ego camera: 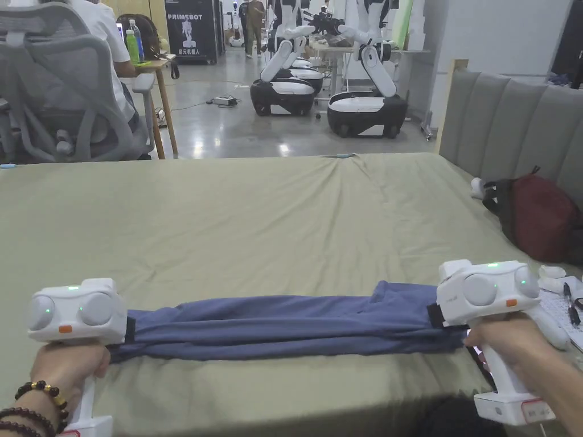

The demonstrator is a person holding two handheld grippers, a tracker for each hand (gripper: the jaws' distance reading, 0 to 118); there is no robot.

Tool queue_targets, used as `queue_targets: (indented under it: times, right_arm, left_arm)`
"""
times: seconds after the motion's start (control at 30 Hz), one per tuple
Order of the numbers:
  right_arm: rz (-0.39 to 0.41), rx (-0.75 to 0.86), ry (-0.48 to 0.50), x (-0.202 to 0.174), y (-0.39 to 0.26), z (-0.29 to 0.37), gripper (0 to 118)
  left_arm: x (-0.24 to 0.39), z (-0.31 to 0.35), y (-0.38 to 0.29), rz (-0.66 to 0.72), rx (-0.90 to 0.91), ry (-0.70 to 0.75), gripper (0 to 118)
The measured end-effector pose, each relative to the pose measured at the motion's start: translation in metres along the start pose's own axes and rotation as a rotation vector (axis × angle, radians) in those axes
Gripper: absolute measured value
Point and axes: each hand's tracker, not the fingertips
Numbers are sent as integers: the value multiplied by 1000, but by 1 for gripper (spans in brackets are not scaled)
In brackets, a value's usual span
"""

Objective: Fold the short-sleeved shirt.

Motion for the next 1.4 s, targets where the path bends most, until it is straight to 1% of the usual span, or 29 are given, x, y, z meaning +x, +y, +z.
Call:
queue_targets:
  times: [0.07,0.2,0.27,0.3,0.33,0.37,0.4,0.43,0.47,0.5,0.53,0.57,0.6,0.63,0.7,0.77,0.83,0.87,0.93,0.97,1.0,1.03,1.1,1.17,1.23,1.27,1.3,1.33,1.4]
  right_arm:
    - [-24,-43,4,0,-1,-16,2]
    - [-34,-47,2,1,4,-27,3]
    - [-35,-44,8,1,4,-16,9]
    - [-39,-21,18,1,4,-10,29]
    - [-53,28,42,0,4,0,61]
    - [-60,57,43,-2,4,6,98]
    - [-50,77,53,-4,5,11,118]
    - [-37,140,57,-9,6,23,111]
    - [-22,160,73,-13,11,29,104]
    - [-15,156,62,-18,15,34,91]
    - [-14,168,47,-23,19,39,75]
    - [-15,190,25,-29,22,42,47]
    - [-10,212,23,-31,23,45,3]
    - [-6,223,27,-32,24,46,0]
    - [-3,229,37,-40,28,44,0]
    - [-11,221,90,-41,28,45,0]
    - [-16,220,125,-48,28,44,0]
    - [-10,219,133,-52,28,43,0]
    - [11,223,139,-56,25,47,0]
    - [19,223,141,-60,25,46,0]
    - [26,223,145,-63,26,45,0]
    - [28,224,153,-63,24,48,0]
    - [24,224,170,-68,24,45,0]
    - [18,220,176,-72,23,44,0]
    - [14,218,176,-76,23,40,0]
    - [12,214,174,-77,24,38,0]
    - [10,208,176,-78,24,37,0]
    - [8,202,180,-78,24,35,0]
    - [6,195,184,-79,22,33,0]
  left_arm:
    - [6,-5,-1,-15,-6,17,2]
    - [10,1,2,-21,-12,33,2]
    - [6,4,3,17,-13,12,7]
    - [3,10,3,32,-5,1,22]
    - [1,16,4,55,17,-12,50]
    - [0,20,4,54,27,7,88]
    - [-1,23,5,54,39,16,118]
    - [-7,29,6,66,127,-2,108]
    - [-10,30,11,60,142,-8,102]
    - [-13,32,13,59,132,-5,97]
    - [-15,34,17,52,115,-7,85]
    - [-14,44,20,54,116,-9,63]
    - [-16,47,21,56,136,-14,13]
    - [-19,47,22,46,159,-22,0]
    - [-22,51,24,73,188,-50,0]
    - [-34,46,25,113,158,-203,0]
    - [-45,46,25,183,152,-279,4]
    - [-53,42,24,201,163,-301,22]
    - [-71,32,24,275,151,-395,42]
    - [-80,26,24,319,117,-459,66]
    - [-88,18,23,346,90,-518,109]
    - [-96,10,19,374,81,-576,118]
    - [-109,-1,19,424,80,-675,110]
    - [-116,-22,20,482,35,-721,114]
    - [-121,-42,18,536,-7,-787,113]
    - [-119,-49,18,557,-37,-823,110]
    - [-116,-58,17,567,-63,-856,103]
    - [-108,-67,16,578,-102,-849,97]
    - [-93,-76,17,560,-101,-820,95]
